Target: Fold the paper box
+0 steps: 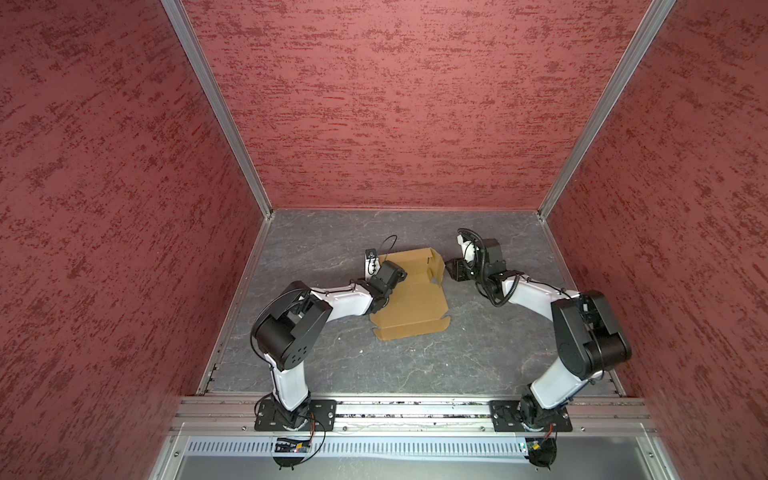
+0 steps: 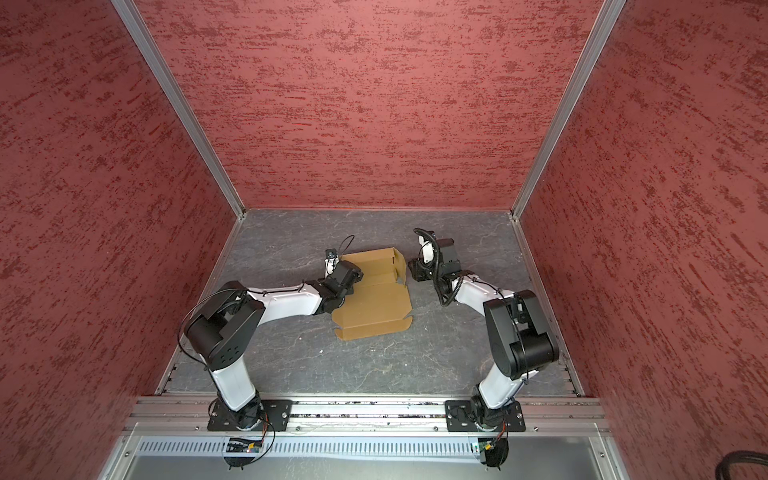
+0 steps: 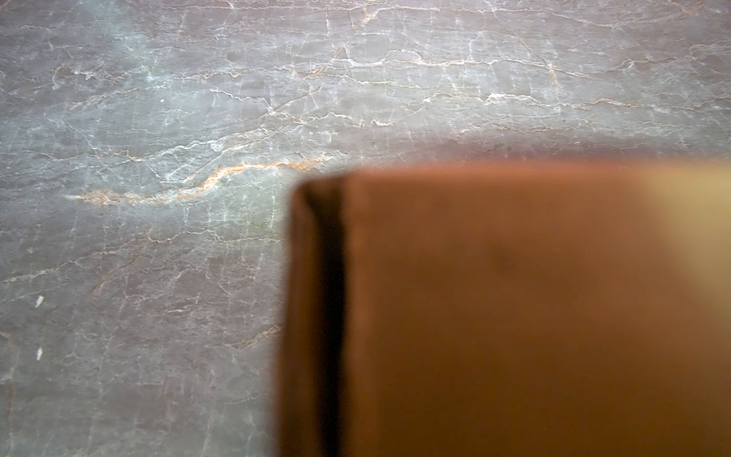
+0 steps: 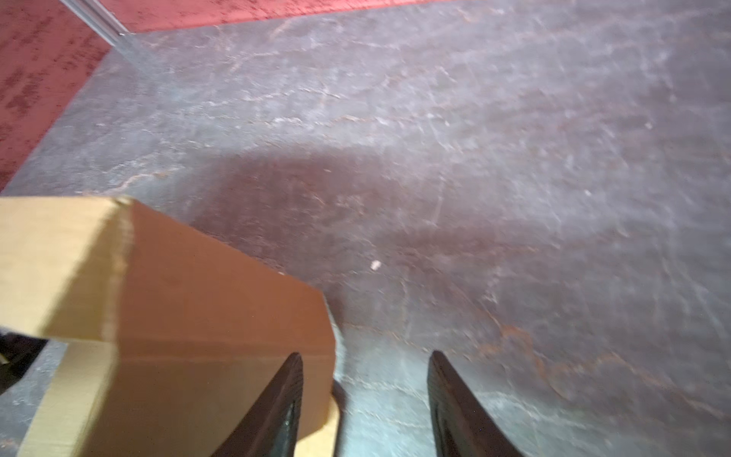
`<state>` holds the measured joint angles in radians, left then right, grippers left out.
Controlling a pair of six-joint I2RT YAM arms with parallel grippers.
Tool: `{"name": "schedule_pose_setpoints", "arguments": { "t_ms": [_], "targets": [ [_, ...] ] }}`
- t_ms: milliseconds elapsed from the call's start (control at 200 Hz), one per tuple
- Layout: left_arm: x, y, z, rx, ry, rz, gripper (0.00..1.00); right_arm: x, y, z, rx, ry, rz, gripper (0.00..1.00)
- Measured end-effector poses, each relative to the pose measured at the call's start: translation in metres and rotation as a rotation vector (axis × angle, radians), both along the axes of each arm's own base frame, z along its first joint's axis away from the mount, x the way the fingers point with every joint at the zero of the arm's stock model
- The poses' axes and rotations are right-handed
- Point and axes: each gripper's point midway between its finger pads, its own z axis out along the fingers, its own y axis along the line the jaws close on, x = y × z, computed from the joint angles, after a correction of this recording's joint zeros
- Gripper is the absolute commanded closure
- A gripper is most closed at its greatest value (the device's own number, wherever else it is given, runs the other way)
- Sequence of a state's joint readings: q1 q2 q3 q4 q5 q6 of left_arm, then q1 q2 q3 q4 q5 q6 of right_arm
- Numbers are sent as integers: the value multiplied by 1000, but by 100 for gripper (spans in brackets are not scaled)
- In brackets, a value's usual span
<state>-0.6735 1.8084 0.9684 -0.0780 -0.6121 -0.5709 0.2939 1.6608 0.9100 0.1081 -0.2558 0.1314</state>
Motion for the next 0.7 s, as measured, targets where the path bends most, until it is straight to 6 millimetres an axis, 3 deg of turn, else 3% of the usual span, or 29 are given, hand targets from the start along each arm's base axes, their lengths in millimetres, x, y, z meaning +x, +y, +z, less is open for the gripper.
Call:
{"name": "schedule_pose_setpoints", "arguments": {
  "t_ms": [195,401,696],
  "targets": [
    [0,0,0,0,0,0,100,-11,22,-1,-11,-7,67,47],
    [0,0,0,0,0,0,100,-25,30,-14,-26,19,98,47],
    [0,0,0,2,0,-3,100,-24,40,-16,-23,12,119,47]
  ]
}}
